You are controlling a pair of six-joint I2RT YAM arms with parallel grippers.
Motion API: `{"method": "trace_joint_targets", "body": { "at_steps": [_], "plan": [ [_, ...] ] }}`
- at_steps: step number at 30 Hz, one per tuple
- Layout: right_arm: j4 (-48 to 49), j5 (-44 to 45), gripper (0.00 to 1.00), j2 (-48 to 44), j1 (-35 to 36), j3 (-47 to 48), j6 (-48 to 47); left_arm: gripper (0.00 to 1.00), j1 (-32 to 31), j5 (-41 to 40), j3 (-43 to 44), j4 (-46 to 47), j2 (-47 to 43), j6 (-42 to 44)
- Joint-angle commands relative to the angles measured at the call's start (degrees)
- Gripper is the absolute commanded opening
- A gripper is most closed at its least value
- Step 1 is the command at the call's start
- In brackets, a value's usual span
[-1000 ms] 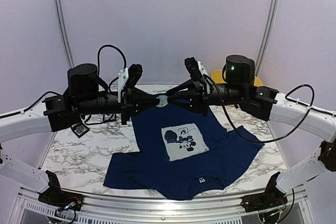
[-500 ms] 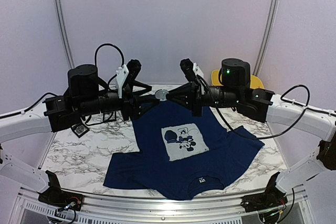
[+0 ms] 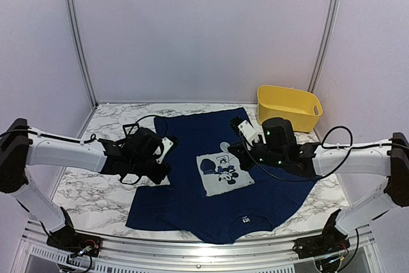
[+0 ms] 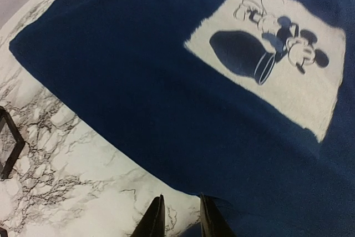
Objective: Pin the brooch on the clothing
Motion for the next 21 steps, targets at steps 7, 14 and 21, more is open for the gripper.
{"method": "trace_joint_targets", "body": {
  "at_steps": [7,14,21],
  "plan": [
    [8.5,-1.7,0.00,4.5,-1.4,-2.6,4.1,0.21,1.6,-8.9,13.2,-4.9,20.1,7.8],
    [10.1,-3.7,0.00,8.3,-2.2,-2.2,1.5,0.22,4.4,-10.6,14.0,-5.0,23.7,8.0],
    [10.8,-4.2,0.00,9.7,-1.6,0.2,-6.6,0.50,2.9,-4.2,6.8,4.5,13.9,12.9]
  ]
}}
